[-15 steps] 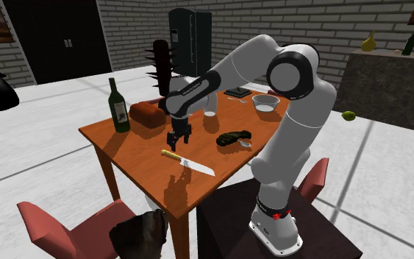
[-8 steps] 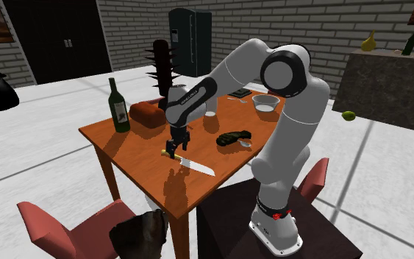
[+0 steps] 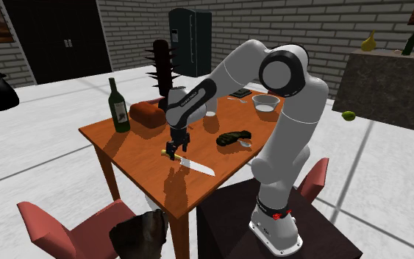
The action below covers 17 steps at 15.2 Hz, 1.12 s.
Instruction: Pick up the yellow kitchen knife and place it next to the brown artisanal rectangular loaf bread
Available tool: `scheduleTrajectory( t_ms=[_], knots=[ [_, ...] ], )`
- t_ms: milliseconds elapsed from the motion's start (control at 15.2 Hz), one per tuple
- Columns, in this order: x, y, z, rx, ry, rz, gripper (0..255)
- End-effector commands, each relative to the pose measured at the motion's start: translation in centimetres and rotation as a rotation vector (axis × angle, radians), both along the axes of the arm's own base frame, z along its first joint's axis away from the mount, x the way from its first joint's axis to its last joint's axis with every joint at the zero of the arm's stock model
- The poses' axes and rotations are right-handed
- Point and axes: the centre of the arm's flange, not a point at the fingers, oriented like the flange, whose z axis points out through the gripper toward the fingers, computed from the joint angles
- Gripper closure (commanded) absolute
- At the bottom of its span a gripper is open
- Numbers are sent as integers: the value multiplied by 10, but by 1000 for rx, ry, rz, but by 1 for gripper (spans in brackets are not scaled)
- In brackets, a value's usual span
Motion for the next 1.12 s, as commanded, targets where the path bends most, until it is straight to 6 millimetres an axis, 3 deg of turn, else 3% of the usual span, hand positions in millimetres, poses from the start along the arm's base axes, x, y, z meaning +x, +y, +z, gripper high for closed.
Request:
scheduleTrajectory(
  t_ms=[0, 594, 1056],
  knots=[
    [0, 0, 0, 0, 0, 0, 255],
    [0, 0, 0, 0, 0, 0, 255],
    [0, 0, 37, 0, 0, 0, 255]
  ],
)
